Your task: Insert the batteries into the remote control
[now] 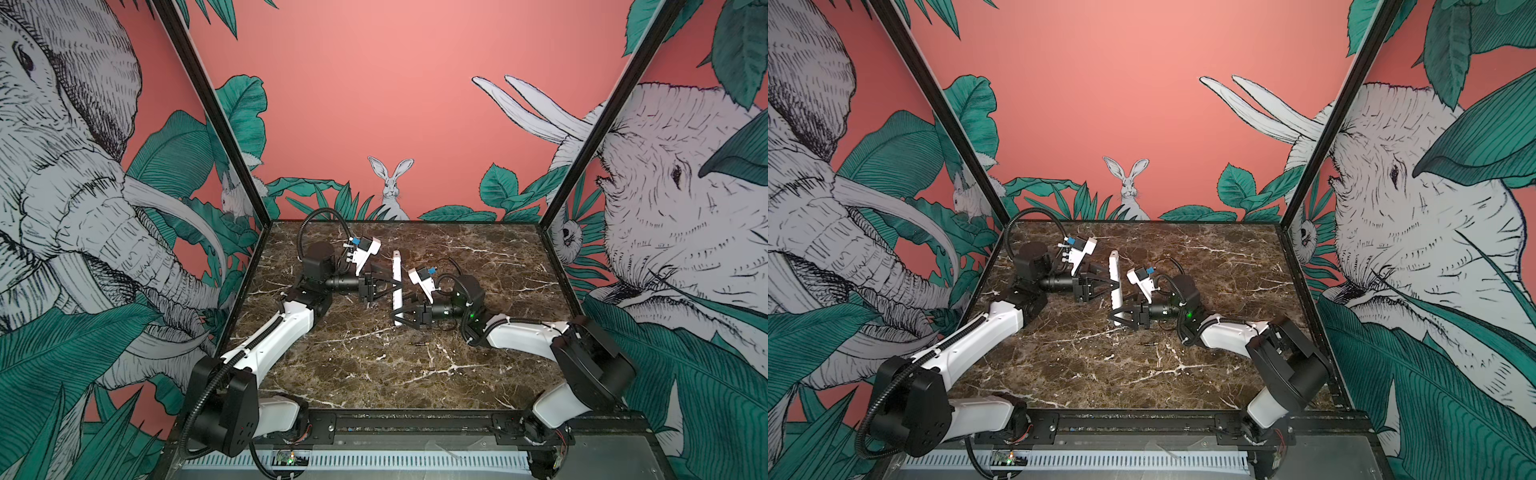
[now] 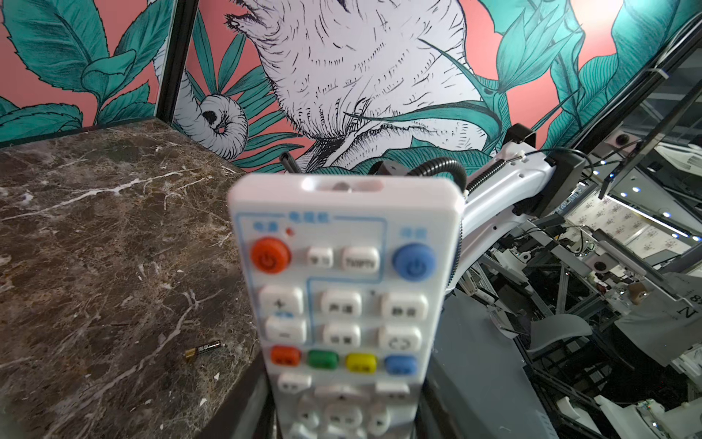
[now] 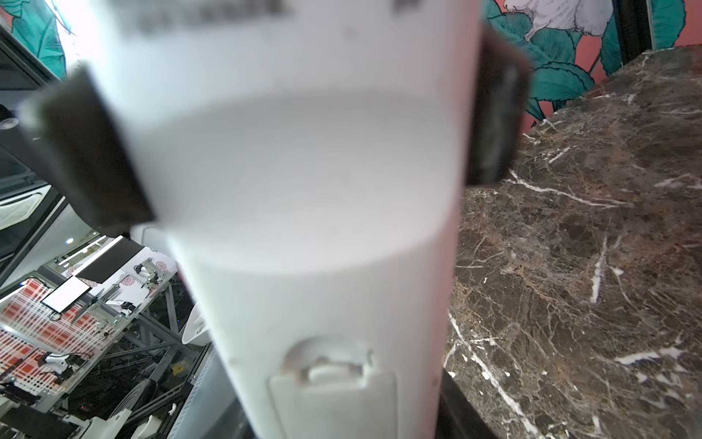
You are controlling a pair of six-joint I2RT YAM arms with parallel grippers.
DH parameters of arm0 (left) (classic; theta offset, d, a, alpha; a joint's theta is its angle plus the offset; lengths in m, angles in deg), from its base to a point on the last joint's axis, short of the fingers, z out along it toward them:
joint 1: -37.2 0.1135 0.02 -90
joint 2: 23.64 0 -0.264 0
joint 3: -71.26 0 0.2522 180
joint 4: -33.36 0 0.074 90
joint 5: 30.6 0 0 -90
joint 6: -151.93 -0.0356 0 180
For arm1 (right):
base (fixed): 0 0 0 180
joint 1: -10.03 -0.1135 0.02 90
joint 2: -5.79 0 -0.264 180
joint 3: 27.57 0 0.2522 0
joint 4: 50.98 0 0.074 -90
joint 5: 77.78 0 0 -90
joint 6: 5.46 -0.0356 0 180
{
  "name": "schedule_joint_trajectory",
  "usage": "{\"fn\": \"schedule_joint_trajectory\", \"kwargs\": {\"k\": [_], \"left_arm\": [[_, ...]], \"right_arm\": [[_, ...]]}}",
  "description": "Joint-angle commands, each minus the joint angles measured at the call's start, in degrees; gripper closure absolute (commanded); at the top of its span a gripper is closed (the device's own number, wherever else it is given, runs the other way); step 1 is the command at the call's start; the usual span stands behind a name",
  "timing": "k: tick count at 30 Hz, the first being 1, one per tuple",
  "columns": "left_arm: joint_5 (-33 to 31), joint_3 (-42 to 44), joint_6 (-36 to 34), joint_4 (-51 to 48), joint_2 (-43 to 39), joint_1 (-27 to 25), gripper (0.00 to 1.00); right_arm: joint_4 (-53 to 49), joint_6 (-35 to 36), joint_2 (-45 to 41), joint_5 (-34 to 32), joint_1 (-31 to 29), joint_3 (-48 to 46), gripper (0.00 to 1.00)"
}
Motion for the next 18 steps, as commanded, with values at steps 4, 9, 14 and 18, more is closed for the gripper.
{"fn": "schedule_joint_trajectory", "kwargs": {"k": [4,9,14,18], "left_arm": [[2.0,0.4,0.0,2.8,-0.8,0.5,0.56],[-3.3,-1.2,-4.9,-6.2,-1.2,1.1,0.24],[-15.0,-5.0,-13.8,-23.4,-1.9,1.2,0.18],[-22.4,-5.3,-14.4,-26.9,-1.0,1.2,0.19]], "right_arm": [[2.3,-0.5,-0.3,0.1,0.0,1.2,0.62],[-11.2,6.0,-3.1,-6.0,0.0,3.1,0.69],[-33.4,14.4,-7.4,-21.0,-0.5,6.9,0.73],[-43.9,18.0,-8.6,-29.6,-1.9,10.0,0.73]]}}
